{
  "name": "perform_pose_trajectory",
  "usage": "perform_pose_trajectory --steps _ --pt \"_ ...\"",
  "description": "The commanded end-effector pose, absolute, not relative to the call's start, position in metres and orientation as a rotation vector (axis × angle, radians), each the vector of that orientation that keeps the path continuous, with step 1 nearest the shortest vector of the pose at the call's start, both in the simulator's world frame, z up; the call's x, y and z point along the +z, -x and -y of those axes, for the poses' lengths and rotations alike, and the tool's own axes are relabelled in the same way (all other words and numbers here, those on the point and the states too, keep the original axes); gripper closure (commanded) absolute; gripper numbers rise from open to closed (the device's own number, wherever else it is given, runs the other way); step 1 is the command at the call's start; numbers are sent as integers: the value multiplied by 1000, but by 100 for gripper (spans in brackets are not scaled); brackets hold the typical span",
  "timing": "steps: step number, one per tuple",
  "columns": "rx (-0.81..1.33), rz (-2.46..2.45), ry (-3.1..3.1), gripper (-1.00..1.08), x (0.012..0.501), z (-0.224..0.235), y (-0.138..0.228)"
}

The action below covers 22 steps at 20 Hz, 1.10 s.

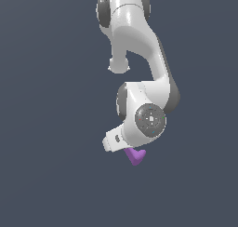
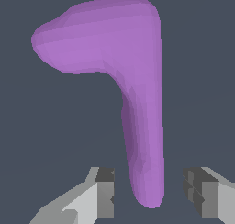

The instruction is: Pick up the object and move it to a goal position.

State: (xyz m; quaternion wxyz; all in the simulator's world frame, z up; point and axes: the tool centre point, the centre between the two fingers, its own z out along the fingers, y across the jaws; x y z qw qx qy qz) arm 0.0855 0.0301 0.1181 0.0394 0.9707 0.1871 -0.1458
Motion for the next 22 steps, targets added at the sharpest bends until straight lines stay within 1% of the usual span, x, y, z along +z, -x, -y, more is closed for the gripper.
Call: perform_pose_trajectory --steps 1,9,10,22 --pt "-449 -574 -2975 -20 112 -29 -83" --pt "-450 -576 -2974 -20 94 -27 -78" --pt "-450 -576 -2974 108 94 -27 -78" --pt "-449 -576 -2975 108 94 -26 -78"
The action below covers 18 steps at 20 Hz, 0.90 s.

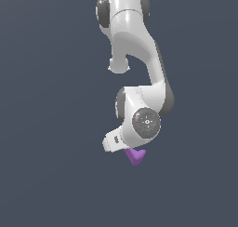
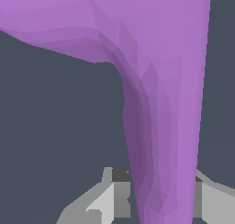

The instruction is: Pick up the object and move it to a goal position.

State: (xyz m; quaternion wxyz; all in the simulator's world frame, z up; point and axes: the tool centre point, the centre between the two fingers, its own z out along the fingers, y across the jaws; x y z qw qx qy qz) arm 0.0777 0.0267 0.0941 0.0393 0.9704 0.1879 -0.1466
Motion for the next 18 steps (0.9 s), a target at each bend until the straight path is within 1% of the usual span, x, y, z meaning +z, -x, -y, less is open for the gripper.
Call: perform_pose_trajectory --steps 1,10,18 --pt "-449 -576 -2975 108 95 -26 -77" --pt "-449 -576 -2975 108 112 -9 -66" --pt "-449 -575 -2975 108 152 30 -39"
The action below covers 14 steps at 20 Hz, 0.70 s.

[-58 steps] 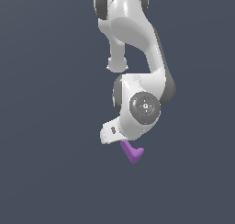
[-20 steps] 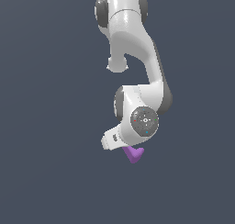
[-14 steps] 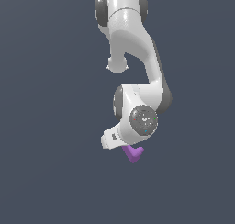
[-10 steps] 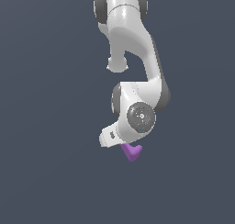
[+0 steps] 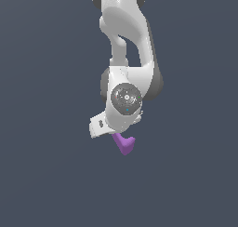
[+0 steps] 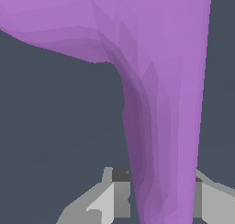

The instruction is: Pick up the object and move it to a goal position.

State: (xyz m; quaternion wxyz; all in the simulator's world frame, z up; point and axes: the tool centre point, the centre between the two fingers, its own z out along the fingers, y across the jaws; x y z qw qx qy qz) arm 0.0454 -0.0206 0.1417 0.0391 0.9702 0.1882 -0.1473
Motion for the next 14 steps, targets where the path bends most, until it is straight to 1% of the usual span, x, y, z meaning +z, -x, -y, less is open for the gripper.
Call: perform_pose_trajectory --steps 1,14 --pt "-450 -575 -2975 108 159 37 -35" --pt "-450 -574 -2976 108 250 127 22"
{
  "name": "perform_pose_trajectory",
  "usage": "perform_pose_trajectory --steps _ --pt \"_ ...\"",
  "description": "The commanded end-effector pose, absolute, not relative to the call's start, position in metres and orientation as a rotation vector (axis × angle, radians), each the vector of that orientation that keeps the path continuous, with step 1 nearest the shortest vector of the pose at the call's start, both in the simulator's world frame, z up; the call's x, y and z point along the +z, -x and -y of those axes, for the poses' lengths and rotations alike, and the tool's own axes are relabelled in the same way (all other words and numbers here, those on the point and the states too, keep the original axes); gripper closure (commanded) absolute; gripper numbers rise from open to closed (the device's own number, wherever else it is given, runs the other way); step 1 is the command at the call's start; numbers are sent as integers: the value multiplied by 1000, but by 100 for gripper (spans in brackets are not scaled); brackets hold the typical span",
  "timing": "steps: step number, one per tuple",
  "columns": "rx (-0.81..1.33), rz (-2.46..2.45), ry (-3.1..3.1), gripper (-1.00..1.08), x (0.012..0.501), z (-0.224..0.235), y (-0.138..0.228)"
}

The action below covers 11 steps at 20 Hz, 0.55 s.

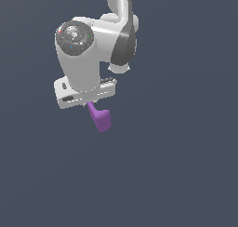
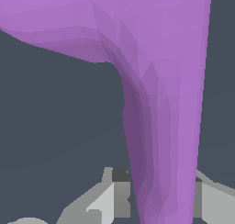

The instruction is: Pick up the object and move it to a goal position.

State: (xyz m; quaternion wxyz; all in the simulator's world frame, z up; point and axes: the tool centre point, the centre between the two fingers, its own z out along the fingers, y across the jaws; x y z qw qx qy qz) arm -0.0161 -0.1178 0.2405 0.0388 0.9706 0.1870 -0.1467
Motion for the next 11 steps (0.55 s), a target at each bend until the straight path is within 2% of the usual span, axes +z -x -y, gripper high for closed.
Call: perform_pose_trajectory --steps 1,11 --pt "-450 -574 -2976 108 256 133 26" --pt "-450 -575 -2976 108 288 164 43"
